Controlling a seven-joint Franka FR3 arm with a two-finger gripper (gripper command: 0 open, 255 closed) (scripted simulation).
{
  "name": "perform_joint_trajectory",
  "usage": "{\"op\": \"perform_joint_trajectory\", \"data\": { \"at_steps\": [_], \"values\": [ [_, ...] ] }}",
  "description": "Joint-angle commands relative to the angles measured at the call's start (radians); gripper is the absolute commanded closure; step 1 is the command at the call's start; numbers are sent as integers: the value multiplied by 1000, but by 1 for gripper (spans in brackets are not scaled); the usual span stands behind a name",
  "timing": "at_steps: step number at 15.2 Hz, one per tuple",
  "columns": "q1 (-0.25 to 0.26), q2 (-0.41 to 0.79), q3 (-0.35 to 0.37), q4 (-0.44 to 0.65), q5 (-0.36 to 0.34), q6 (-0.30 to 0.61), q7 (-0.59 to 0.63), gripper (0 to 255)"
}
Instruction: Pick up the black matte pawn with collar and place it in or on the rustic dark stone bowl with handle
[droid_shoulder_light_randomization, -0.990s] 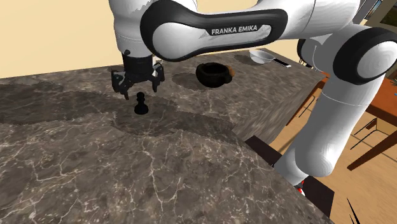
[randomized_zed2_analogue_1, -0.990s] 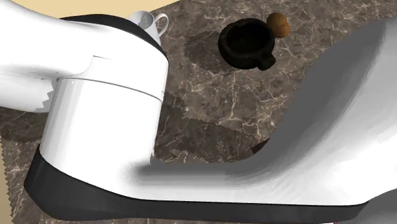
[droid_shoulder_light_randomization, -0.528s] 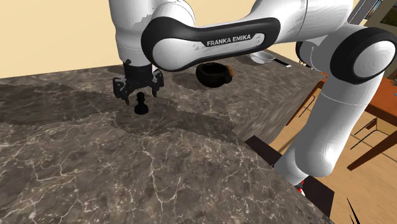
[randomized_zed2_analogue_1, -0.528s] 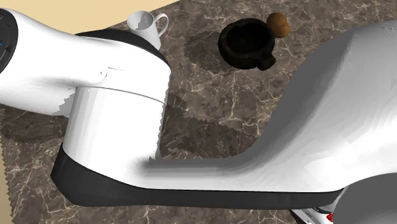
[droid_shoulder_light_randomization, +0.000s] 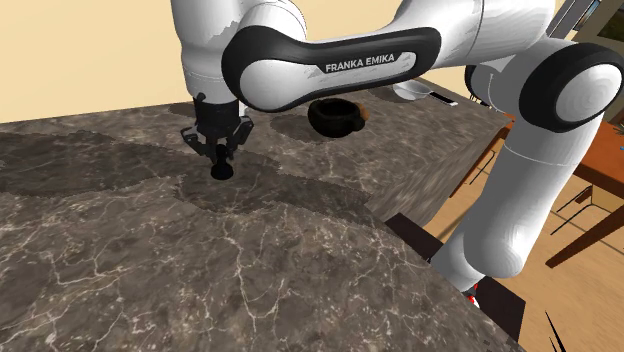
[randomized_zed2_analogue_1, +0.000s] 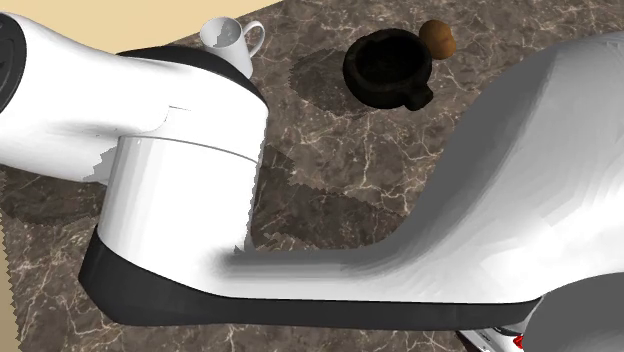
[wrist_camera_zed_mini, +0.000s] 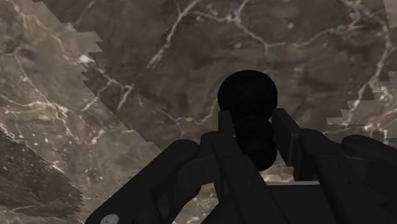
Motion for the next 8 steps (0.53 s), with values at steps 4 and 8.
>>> {"op": "perform_joint_trajectory", "data": {
  "at_steps": [4,8],
  "values": [
    [1,2,0,-1,-1,-1,1,255],
    [1,-1,1,23,3,-26,-6,255]
  ]
}}
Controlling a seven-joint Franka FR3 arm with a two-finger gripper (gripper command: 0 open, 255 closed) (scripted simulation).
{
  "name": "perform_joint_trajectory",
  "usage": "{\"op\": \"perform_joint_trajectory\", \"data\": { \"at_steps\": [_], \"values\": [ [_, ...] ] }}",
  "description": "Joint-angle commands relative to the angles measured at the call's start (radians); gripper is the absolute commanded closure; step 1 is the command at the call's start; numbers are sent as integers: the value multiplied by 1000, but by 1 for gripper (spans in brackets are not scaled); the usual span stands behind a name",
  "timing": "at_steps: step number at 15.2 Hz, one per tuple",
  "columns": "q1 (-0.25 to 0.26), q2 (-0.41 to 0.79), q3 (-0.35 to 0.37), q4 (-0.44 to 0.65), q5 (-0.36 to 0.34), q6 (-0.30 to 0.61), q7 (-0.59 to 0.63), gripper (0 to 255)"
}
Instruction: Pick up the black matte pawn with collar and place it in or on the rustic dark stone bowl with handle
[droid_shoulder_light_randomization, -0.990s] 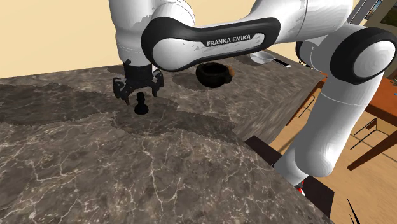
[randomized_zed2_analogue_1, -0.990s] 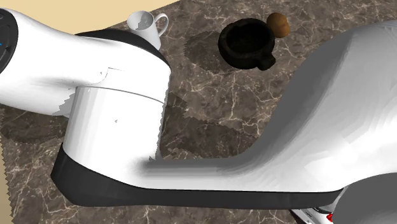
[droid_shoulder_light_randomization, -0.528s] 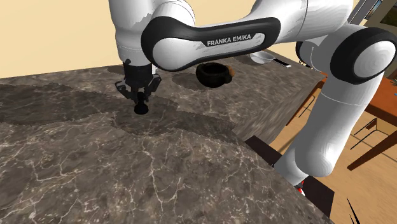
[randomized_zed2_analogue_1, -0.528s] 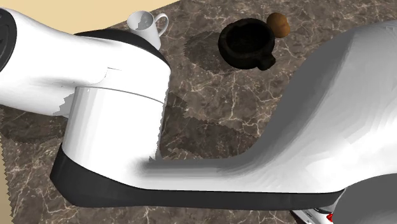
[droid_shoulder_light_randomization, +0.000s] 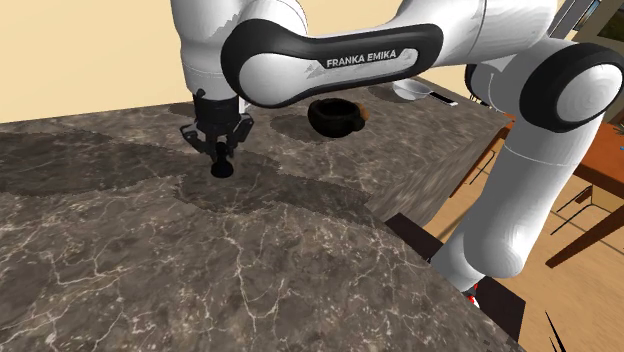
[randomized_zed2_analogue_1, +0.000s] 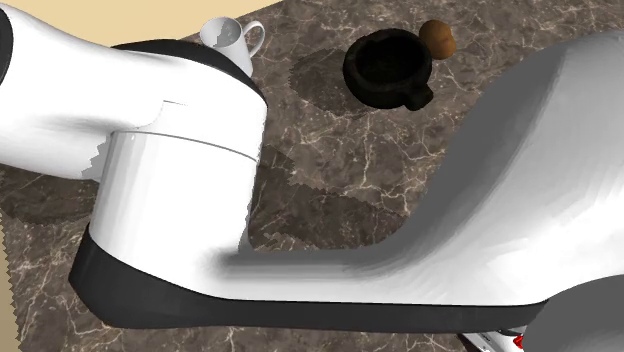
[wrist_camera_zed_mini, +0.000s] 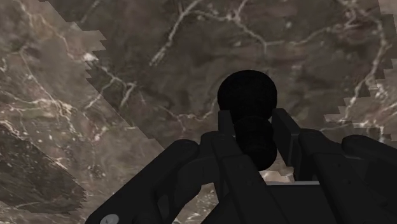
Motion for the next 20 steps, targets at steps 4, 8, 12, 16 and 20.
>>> {"op": "perform_joint_trajectory", "data": {
  "at_steps": [4,8,12,16,20],
  "values": [
    [4,-1,2,61,5,-61,-14,255],
    [11,3,4,119,5,-115,-23,255],
    [21,12,6,184,1,-172,-31,255],
    [34,27,8,256,-7,-231,-38,255],
    [51,48,10,337,-20,-295,-44,255]
  ]
}}
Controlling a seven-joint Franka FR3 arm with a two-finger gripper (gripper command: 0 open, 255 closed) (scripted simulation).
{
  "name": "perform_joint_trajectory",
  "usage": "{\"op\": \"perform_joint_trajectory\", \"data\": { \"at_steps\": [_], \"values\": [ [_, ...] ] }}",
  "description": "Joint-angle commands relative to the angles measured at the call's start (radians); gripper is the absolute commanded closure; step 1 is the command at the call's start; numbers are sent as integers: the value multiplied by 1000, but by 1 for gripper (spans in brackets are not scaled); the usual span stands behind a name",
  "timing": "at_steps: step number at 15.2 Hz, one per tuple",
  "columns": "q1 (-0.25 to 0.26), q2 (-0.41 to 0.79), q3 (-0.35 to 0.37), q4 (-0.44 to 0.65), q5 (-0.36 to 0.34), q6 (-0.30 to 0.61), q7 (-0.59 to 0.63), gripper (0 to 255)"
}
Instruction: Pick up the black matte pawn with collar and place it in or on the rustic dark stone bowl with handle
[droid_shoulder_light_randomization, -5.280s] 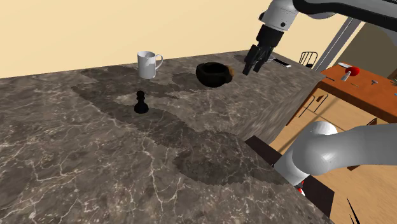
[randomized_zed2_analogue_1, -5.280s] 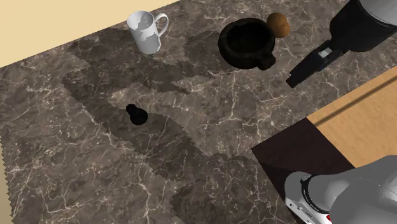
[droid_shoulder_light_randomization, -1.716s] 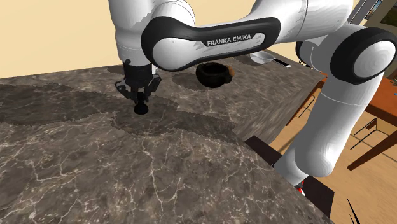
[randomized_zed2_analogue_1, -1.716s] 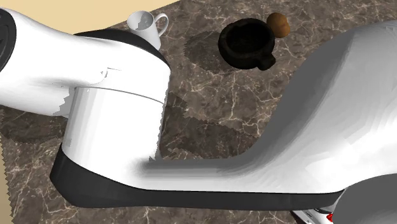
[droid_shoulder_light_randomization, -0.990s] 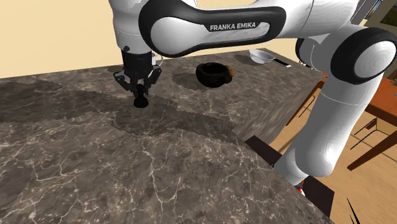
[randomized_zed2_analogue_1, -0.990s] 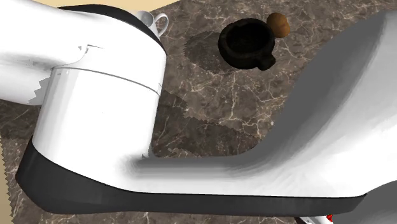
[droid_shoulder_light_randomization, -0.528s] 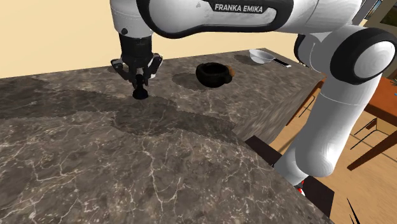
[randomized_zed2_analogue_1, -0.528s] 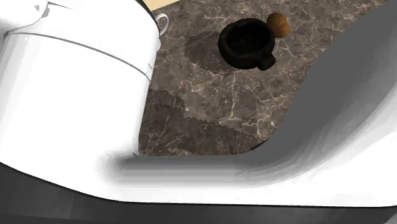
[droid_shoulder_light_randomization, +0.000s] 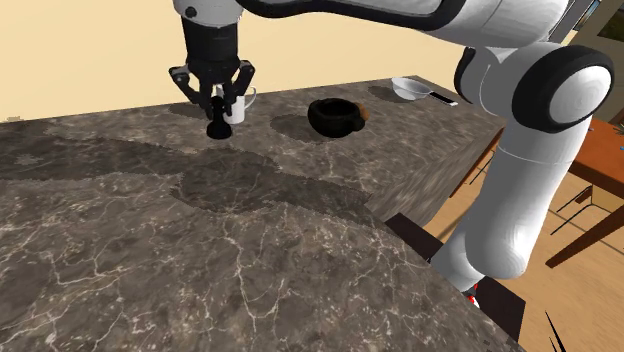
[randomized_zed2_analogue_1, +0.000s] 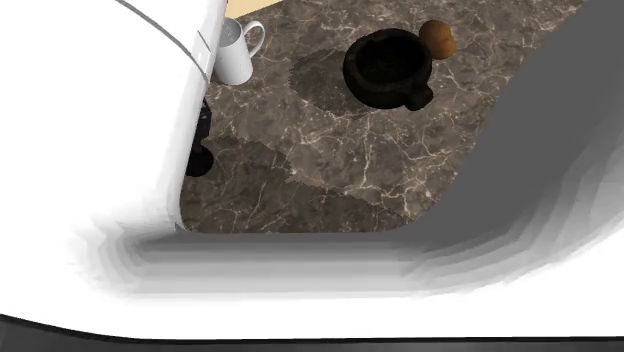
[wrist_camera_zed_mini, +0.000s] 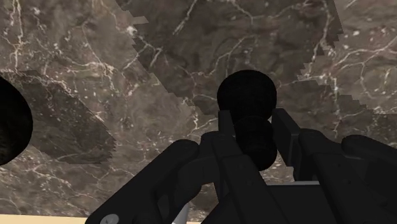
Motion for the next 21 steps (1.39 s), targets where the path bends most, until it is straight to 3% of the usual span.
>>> {"op": "perform_joint_trajectory", "data": {
  "at_steps": [1,11,16,21],
  "values": [
    [7,6,0,36,-4,-31,-5,255],
    [84,93,-2,286,-66,-204,-20,255],
    [-106,-119,-20,22,77,-92,-141,255],
    [-217,-284,-91,-153,186,-24,-291,255]
  ]
}}
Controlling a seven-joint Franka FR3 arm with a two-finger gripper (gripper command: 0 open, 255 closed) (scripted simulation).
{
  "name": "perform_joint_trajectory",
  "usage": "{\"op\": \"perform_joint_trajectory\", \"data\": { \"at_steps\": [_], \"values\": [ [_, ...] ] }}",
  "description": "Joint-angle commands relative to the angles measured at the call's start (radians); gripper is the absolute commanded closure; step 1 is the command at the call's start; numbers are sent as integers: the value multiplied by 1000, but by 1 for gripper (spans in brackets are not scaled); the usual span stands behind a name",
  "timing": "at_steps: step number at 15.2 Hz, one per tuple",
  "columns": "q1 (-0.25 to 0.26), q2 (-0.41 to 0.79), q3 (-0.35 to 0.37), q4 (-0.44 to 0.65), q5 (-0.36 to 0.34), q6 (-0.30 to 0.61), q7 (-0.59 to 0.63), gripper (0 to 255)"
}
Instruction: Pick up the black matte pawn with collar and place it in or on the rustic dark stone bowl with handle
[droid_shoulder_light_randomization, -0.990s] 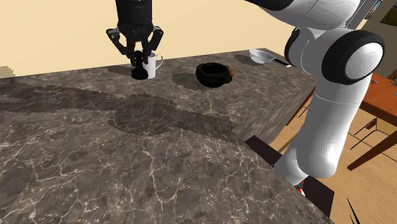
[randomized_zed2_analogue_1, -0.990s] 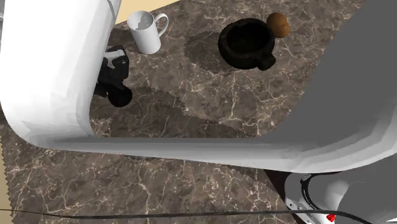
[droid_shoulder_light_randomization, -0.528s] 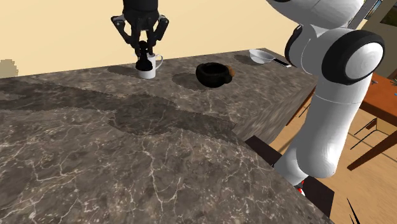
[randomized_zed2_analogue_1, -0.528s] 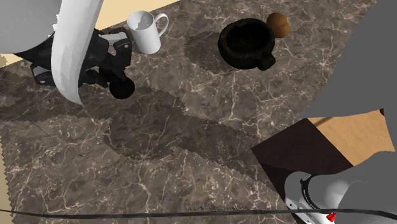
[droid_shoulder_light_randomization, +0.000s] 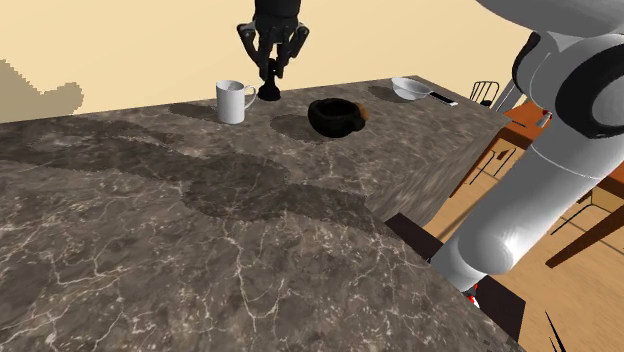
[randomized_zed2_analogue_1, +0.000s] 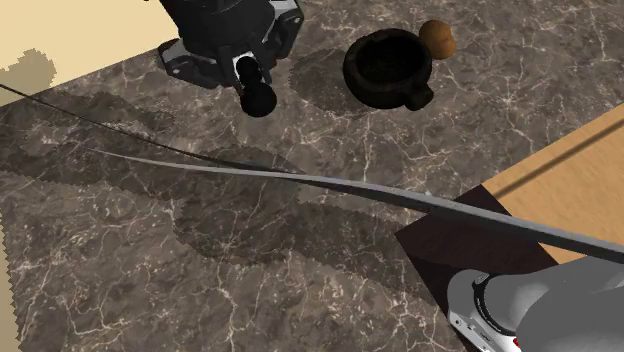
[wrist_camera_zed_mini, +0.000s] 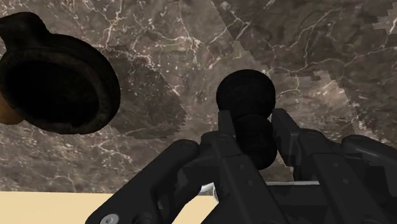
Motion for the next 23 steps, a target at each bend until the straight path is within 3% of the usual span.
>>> {"op": "perform_joint_trajectory", "data": {
  "at_steps": [1,8,18,23],
  "values": [
    [-37,-62,-33,-61,39,20,-65,255],
    [-116,-207,-162,-209,115,67,-268,255],
    [-206,-297,-354,-307,140,101,-549,255],
    [-204,-320,-356,-399,144,171,-547,255]
  ]
}}
